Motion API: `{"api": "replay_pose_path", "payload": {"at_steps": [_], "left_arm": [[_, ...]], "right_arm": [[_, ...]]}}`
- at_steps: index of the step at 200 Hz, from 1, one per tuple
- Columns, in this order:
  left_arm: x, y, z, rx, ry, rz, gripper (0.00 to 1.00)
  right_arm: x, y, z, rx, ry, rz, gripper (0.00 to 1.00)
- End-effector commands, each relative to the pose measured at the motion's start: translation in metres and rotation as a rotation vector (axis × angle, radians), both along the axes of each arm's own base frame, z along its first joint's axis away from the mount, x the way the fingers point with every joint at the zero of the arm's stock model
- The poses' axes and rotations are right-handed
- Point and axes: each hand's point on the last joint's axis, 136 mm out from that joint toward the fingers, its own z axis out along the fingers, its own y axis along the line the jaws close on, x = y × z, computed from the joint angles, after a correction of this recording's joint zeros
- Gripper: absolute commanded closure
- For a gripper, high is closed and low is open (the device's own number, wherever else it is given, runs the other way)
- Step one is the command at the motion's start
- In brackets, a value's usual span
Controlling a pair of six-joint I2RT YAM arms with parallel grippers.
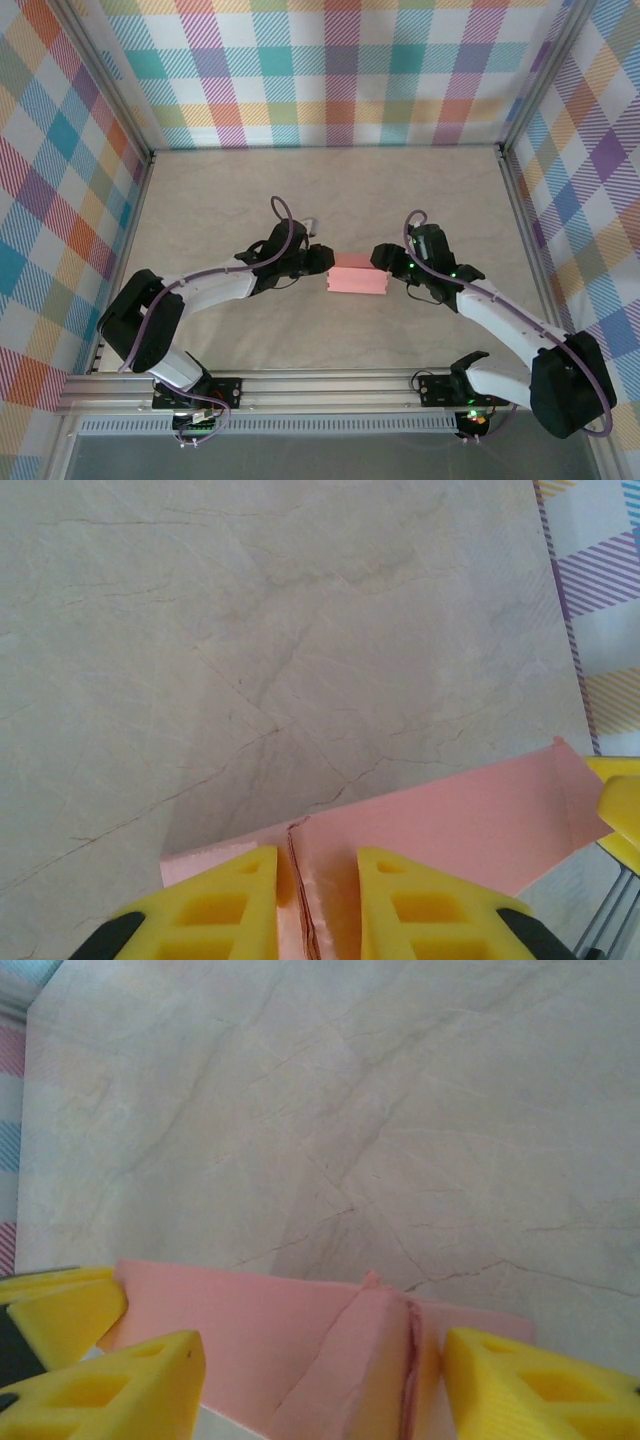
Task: Fold the paper box
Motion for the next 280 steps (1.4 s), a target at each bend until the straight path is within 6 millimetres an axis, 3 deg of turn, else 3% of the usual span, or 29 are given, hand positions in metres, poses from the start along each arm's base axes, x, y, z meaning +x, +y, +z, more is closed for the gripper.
{"api": "replay_pose_path", "payload": {"at_steps": [1,39,81,121,140,165,206,238,280], "left_arm": [[-0.037,0.040,-0.071,0.218,0.179,0.002,0.79],[-0.039,0.045,-0.073,0.245,0.173,0.002,0.79],[-0.037,0.044,-0.073,0.249,0.170,-0.003,0.79],[-0.037,0.046,-0.072,0.255,0.165,-0.004,0.79],[-0.038,0.046,-0.071,0.256,0.160,-0.003,0.79],[-0.038,0.048,-0.071,0.263,0.155,-0.001,0.79],[-0.039,0.050,-0.070,0.269,0.151,0.001,0.79],[-0.039,0.051,-0.071,0.272,0.150,0.002,0.79],[-0.040,0.050,-0.071,0.271,0.150,0.000,0.79]], "right_arm": [[-0.003,0.005,0.002,0.068,0.017,0.000,0.47],[-0.012,0.000,-0.011,0.075,0.056,-0.018,0.76],[-0.019,-0.002,-0.019,0.099,0.085,-0.038,1.00],[-0.016,-0.001,-0.009,0.129,0.064,-0.046,1.00],[-0.012,0.001,0.003,0.141,0.038,-0.041,0.64],[-0.009,-0.001,0.011,0.153,0.021,-0.062,0.53],[-0.010,-0.009,0.004,0.183,0.046,-0.119,0.55],[-0.014,-0.011,-0.002,0.217,0.070,-0.129,0.67],[-0.025,-0.018,-0.028,0.176,0.138,-0.141,0.85]]}}
